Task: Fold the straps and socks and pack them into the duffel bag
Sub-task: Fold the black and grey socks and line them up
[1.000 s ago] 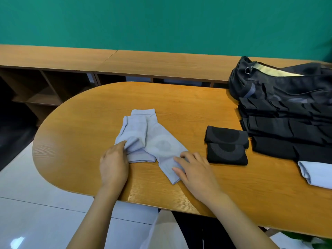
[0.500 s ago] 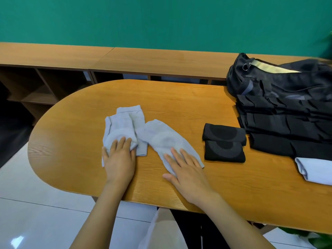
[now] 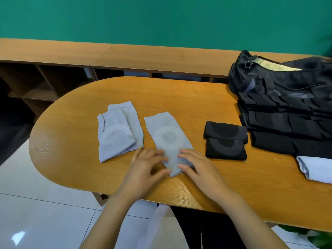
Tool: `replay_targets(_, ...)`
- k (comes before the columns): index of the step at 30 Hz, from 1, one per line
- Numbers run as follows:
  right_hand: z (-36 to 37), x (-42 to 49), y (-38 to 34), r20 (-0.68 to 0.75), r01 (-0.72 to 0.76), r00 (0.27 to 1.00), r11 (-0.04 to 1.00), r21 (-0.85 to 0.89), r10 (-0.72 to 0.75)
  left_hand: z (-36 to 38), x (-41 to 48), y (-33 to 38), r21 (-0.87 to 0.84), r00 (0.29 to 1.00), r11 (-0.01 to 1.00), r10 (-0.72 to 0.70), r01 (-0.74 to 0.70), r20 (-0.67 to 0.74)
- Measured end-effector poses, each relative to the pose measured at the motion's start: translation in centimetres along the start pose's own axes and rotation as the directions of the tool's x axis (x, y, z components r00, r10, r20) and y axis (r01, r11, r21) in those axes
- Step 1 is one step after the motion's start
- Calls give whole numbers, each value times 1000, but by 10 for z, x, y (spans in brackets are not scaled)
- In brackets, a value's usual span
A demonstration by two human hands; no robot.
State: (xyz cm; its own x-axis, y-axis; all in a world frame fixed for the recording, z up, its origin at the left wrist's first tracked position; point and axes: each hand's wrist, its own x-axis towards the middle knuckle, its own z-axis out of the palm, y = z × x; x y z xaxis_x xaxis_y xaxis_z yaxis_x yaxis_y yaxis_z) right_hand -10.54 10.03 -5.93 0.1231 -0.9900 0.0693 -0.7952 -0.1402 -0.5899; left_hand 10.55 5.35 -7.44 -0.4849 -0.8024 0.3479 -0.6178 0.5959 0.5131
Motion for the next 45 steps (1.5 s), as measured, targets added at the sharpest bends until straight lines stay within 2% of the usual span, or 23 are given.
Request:
replay_targets(3, -4, -10, 8, 1, -11, 1000, 1000, 6, 11, 14, -11, 9, -9, 998, 999, 50, -50, 46)
replay_targets(7, -5, -19, 11, 3, 2, 1000, 997, 75, -3, 21, -16, 15, 84, 996, 993, 85, -82, -32)
replay_targets(11, -8, -24, 12, 16, -25, 1000, 995, 97, 23, 20, -18, 15, 20, 991, 999, -40, 43, -129)
replay_targets(15, -6, -26, 11, -48, -38, 998, 997, -60, 35, 16, -20, 16, -69, 981, 991, -124, 115, -149)
replay_targets(18, -5, -24, 7, -122, -19, 993, 994, -111, 5, 13, -23, 17, -74, 981, 990, -128, 119, -145)
replay_targets(23, -1, -25, 3, -177, -49, 983, 998, -43, 41, 9, -31, 14, -23, 988, 992, -128, 126, -90)
replay_targets(28, 2, -25, 4, -157, -21, 988, 993, -118, 2, 13, -30, 19, -16, 972, 986, -164, 164, -171)
replay_targets(33, 1, -24, 3, -205, -66, 977, 996, -61, 52, 13, -32, 20, -3, 973, 987, -160, 162, -167)
replay_targets(38, 3, -25, 1, -242, -147, 960, 989, -9, 140, 12, -29, 24, -28, 928, 958, -284, 286, -241)
replay_targets(45, 6, -23, -4, -275, -113, 954, 992, 55, 124, 10, -30, 31, -91, 863, 901, -434, 425, -257)
